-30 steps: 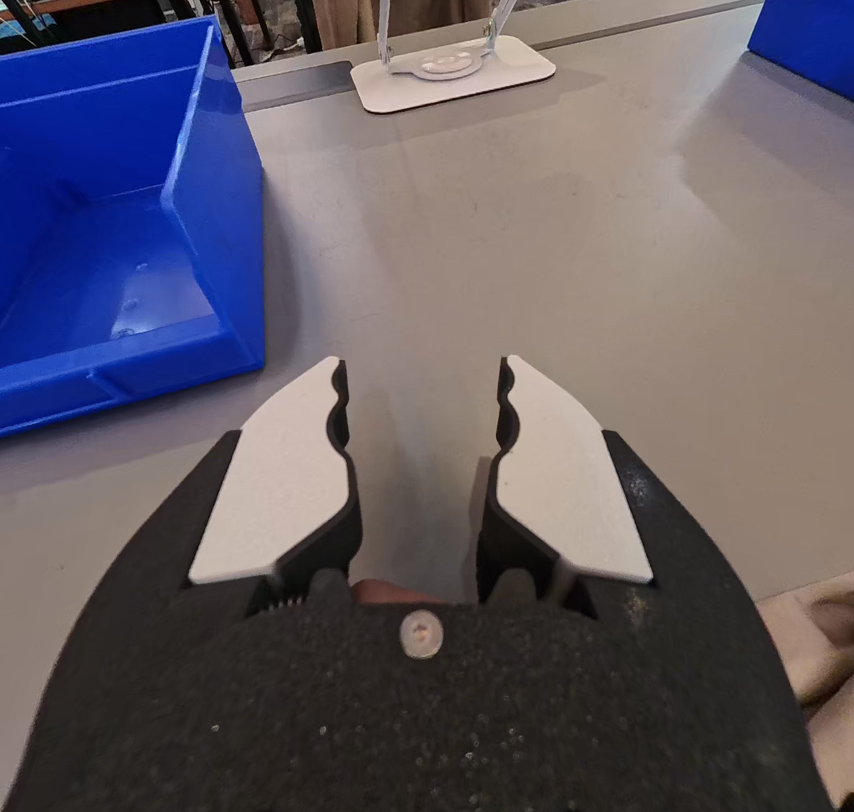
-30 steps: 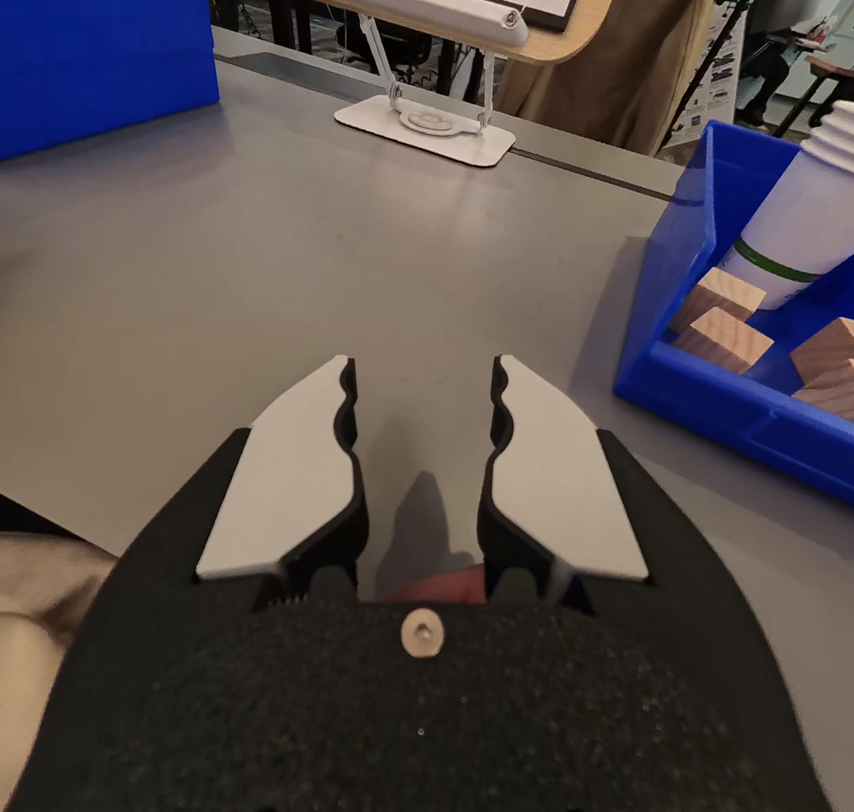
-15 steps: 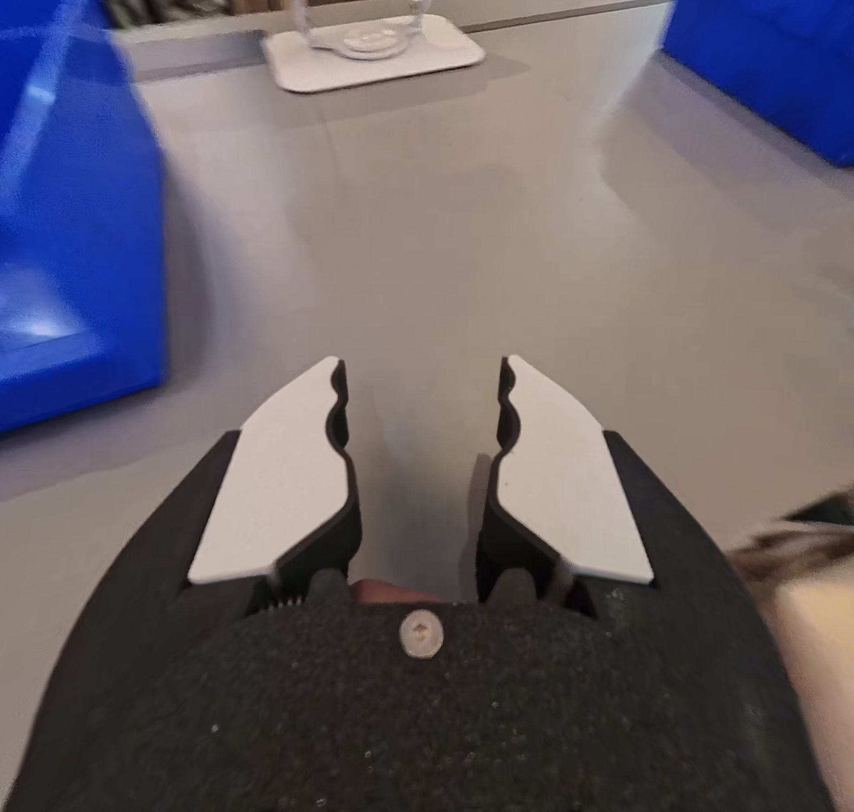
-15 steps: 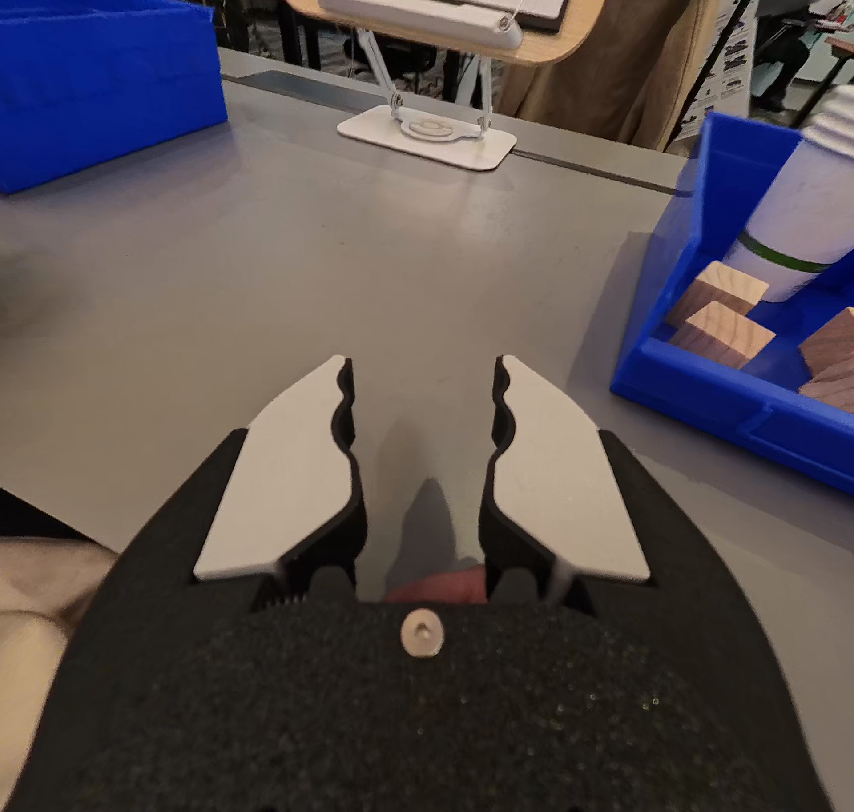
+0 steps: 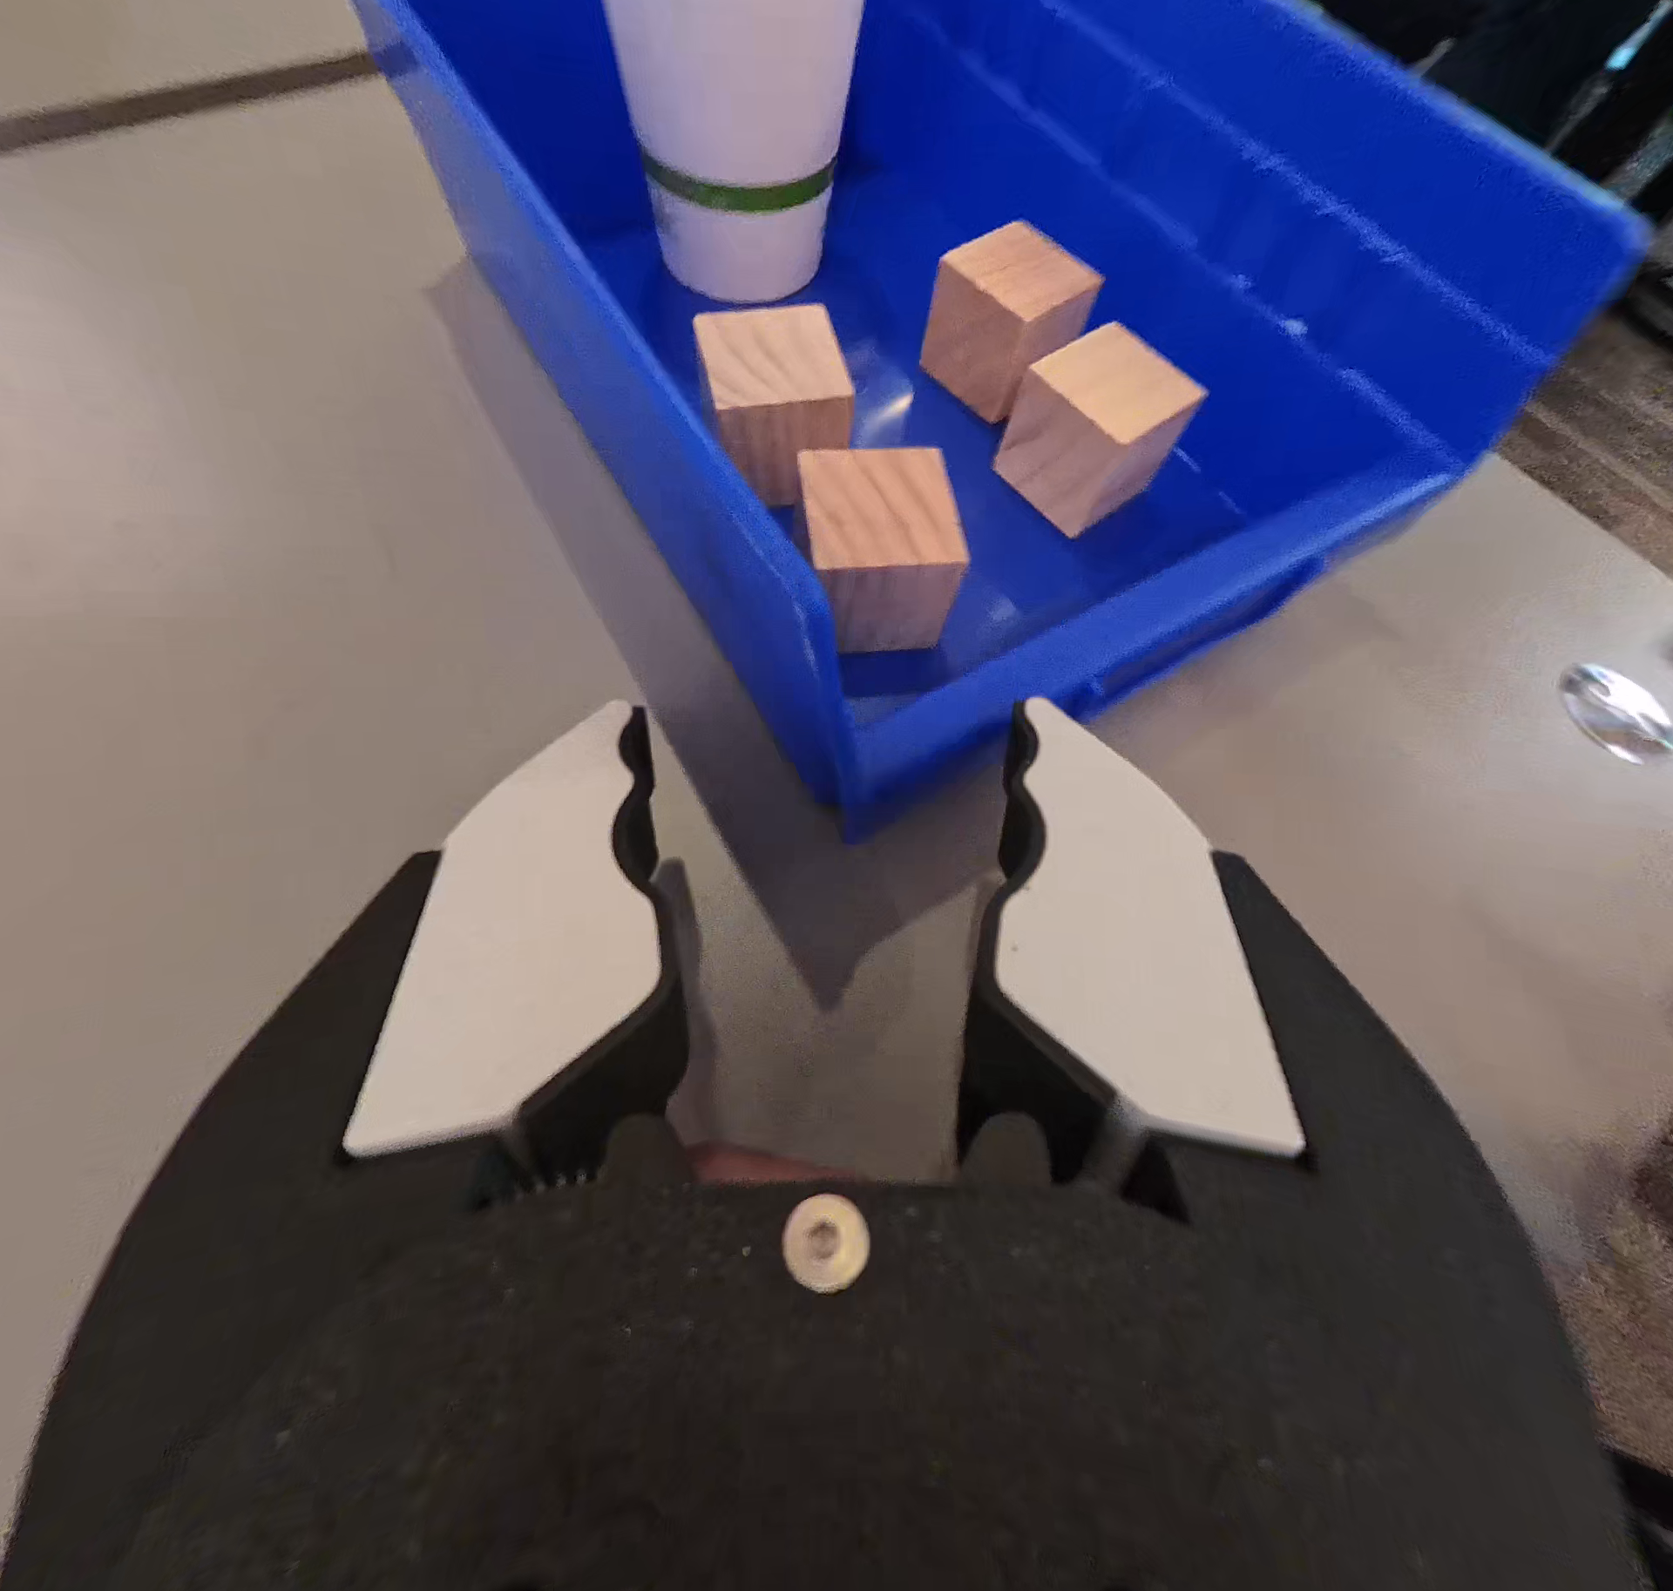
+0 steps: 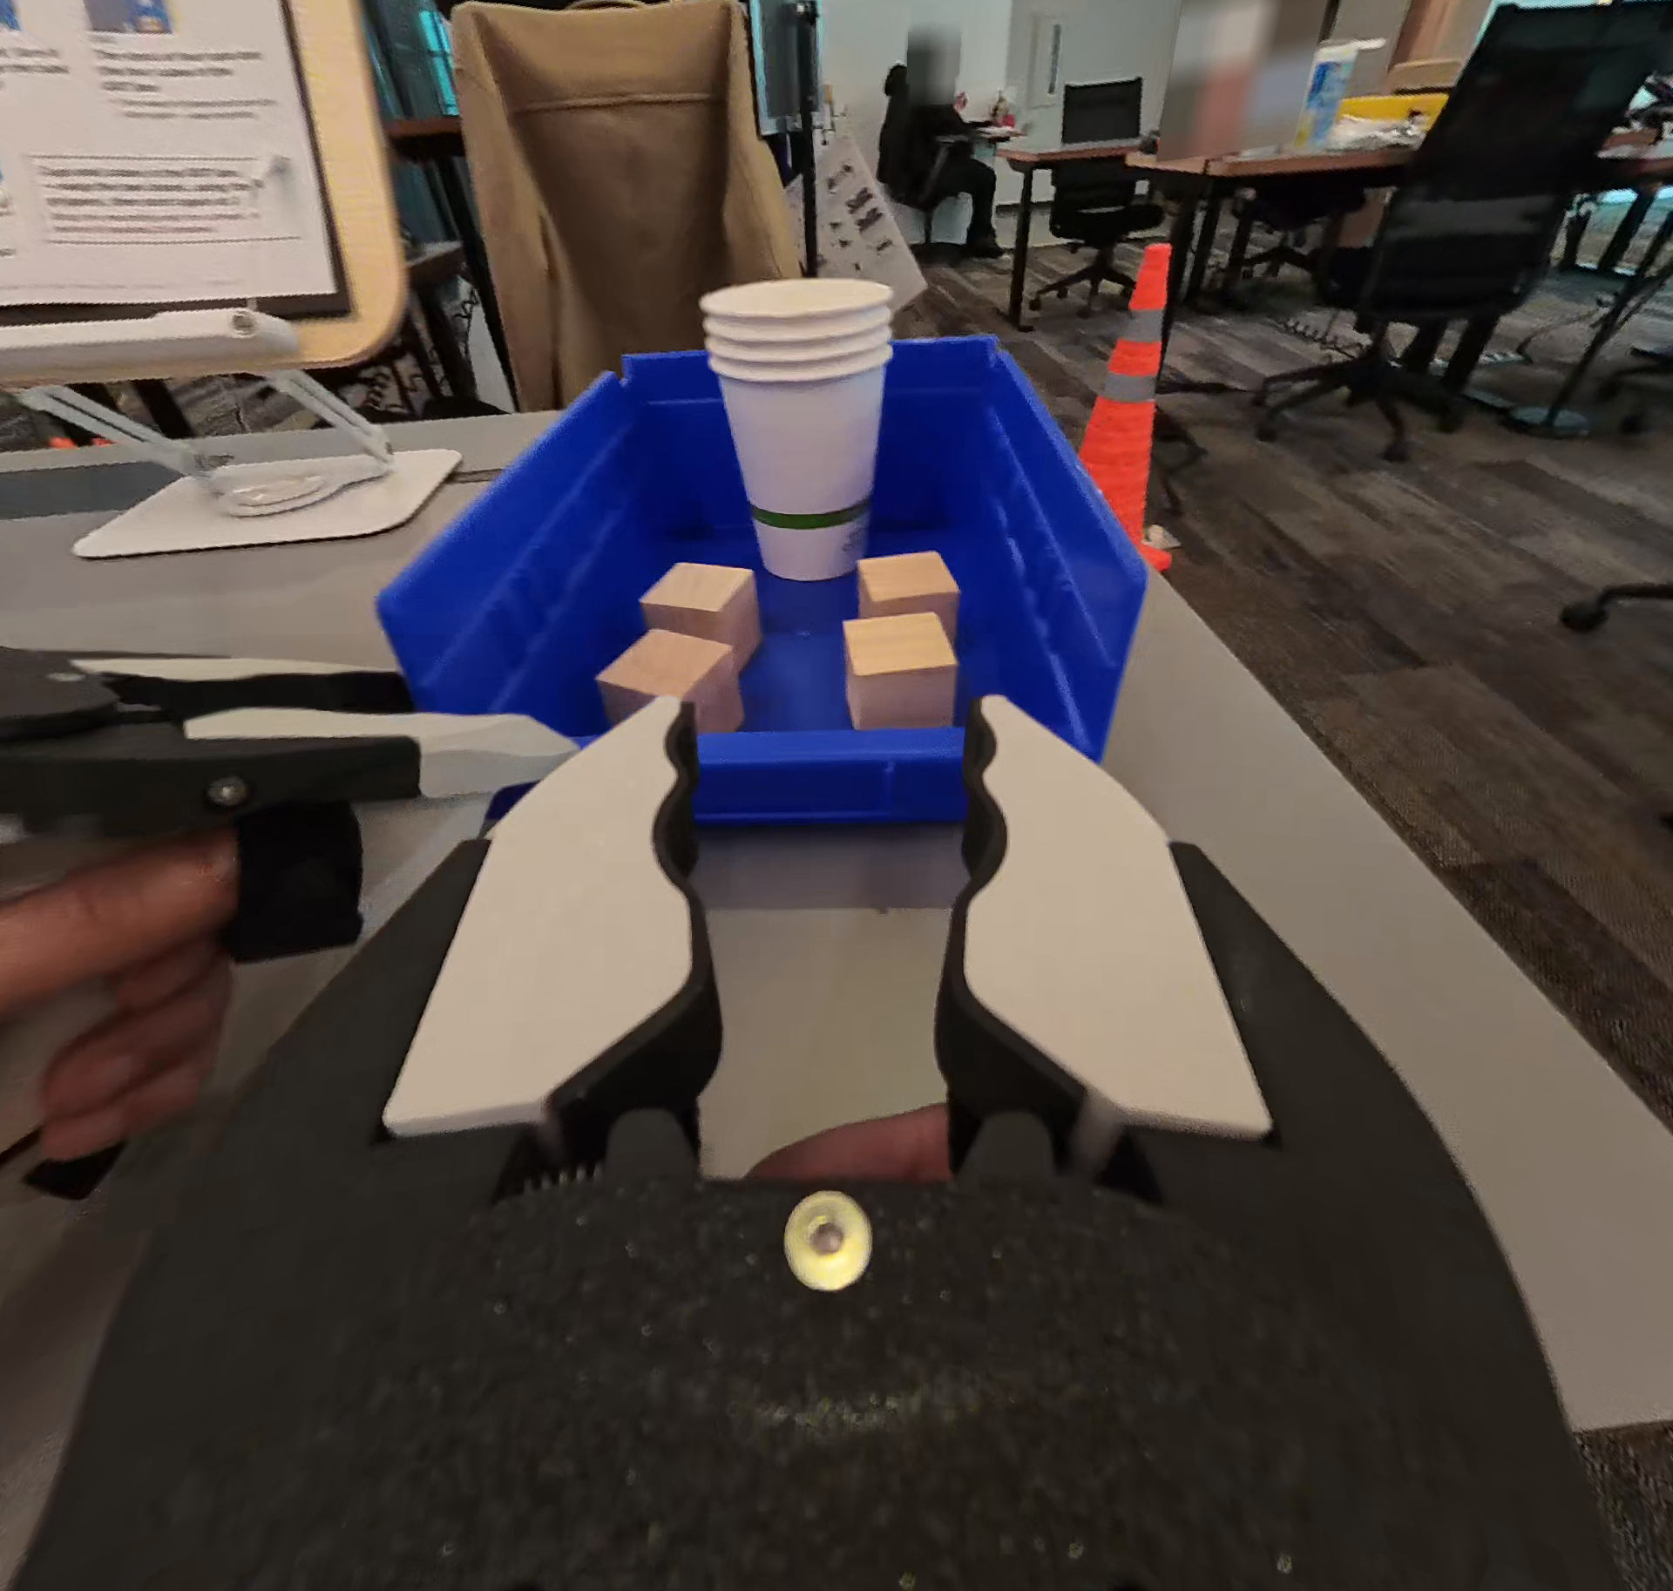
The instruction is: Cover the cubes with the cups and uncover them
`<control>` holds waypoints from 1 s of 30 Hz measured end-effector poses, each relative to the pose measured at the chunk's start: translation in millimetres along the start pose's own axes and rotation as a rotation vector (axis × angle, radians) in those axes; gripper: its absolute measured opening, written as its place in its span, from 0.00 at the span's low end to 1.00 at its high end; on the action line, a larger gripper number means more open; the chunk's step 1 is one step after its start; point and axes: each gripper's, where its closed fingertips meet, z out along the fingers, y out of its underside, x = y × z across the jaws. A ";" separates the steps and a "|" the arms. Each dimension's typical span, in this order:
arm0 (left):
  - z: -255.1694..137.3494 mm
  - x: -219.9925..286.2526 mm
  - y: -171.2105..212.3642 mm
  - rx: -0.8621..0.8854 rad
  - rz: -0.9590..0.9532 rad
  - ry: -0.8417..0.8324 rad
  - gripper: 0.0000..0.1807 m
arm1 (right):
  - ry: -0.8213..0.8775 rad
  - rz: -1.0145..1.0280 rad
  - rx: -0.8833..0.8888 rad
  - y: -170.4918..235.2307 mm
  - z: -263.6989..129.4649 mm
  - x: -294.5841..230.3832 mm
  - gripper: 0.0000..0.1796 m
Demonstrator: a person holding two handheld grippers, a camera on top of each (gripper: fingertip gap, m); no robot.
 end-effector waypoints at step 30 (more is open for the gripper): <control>-106.9 -141.1 -1.1 0.110 -0.117 -0.292 0.01 | 0.062 -0.005 -0.075 4.5 32.8 -99.7 0.02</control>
